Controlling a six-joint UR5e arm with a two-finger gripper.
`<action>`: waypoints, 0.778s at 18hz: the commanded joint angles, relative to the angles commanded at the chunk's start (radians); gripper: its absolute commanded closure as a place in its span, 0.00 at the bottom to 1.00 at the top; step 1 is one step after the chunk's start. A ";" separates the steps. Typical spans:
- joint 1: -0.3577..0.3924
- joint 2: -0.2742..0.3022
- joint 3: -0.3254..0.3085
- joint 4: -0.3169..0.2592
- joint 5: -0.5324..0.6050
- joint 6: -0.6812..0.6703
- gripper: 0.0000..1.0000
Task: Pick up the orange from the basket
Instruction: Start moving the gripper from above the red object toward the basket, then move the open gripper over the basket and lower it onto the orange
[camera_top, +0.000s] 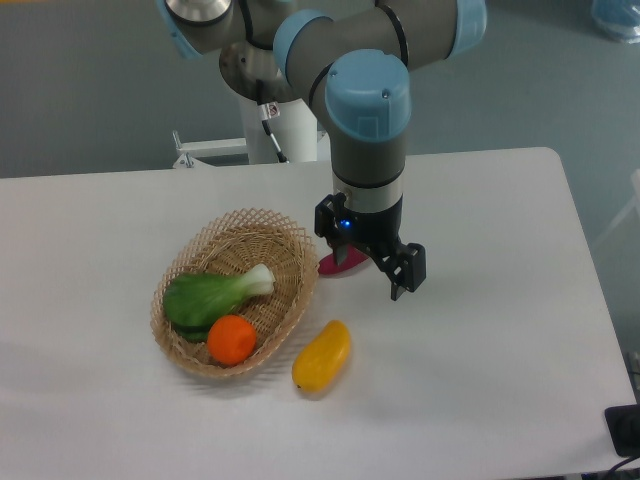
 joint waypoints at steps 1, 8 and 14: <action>0.000 0.002 0.000 0.003 0.000 0.002 0.00; -0.037 0.005 0.006 0.021 0.000 0.009 0.00; -0.072 -0.003 -0.031 0.104 -0.118 -0.225 0.00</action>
